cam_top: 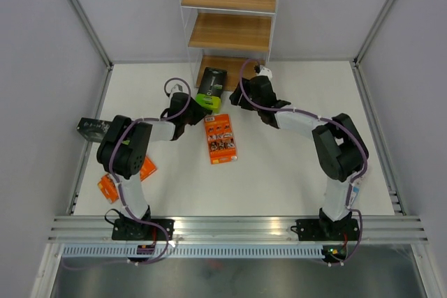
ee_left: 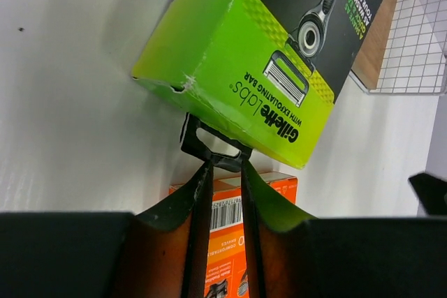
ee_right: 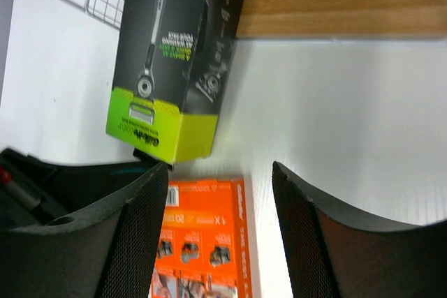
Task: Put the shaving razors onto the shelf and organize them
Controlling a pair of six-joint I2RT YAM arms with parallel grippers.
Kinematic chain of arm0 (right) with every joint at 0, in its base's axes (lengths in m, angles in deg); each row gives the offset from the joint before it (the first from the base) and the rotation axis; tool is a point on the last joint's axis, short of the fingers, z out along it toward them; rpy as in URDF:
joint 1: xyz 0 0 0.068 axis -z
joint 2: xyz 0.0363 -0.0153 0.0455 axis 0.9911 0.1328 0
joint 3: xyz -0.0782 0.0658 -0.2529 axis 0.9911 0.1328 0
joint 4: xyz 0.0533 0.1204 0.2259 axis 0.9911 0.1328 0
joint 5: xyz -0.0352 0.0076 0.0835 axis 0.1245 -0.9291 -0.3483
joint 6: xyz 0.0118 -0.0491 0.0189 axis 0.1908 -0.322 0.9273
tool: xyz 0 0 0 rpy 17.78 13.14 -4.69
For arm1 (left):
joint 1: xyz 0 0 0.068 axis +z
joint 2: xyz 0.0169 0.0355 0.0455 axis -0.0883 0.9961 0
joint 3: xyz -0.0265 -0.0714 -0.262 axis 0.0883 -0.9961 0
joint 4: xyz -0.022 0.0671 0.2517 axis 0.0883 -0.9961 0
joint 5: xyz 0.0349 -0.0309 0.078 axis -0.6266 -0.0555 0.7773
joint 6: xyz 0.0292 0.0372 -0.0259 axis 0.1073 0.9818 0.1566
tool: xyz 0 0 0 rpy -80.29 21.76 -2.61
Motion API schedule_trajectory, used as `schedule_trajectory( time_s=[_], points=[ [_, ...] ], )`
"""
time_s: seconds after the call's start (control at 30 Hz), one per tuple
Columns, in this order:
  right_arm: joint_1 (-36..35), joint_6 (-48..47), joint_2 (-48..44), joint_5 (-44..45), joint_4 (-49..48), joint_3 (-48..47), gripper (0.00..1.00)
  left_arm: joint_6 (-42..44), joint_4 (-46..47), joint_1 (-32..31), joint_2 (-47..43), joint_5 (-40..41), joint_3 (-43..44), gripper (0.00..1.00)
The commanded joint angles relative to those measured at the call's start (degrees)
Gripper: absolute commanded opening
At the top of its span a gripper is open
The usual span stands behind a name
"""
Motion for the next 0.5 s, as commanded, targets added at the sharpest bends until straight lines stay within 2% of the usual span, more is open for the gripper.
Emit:
schedule_trajectory(
  time_s=[0.0,0.13,0.2,0.47],
  points=[
    [-0.24,0.68,-6.35,-2.81,-4.17,7.52,0.67,-1.68,4.46,-0.99,1.17,1.28,2.86,0.28],
    [-0.15,0.43,-11.28,1.12,-7.62,17.37,0.69,-1.50,2.71,-1.60,3.63,2.33,8.12,0.27],
    [0.55,-0.45,-12.86,2.45,-6.39,17.92,0.72,-1.67,1.30,-1.96,4.60,2.94,10.32,0.26],
    [3.54,-2.03,-14.19,2.11,-4.81,18.01,0.75,-0.97,-8.37,-2.84,10.05,8.92,22.28,0.25]
  ],
)
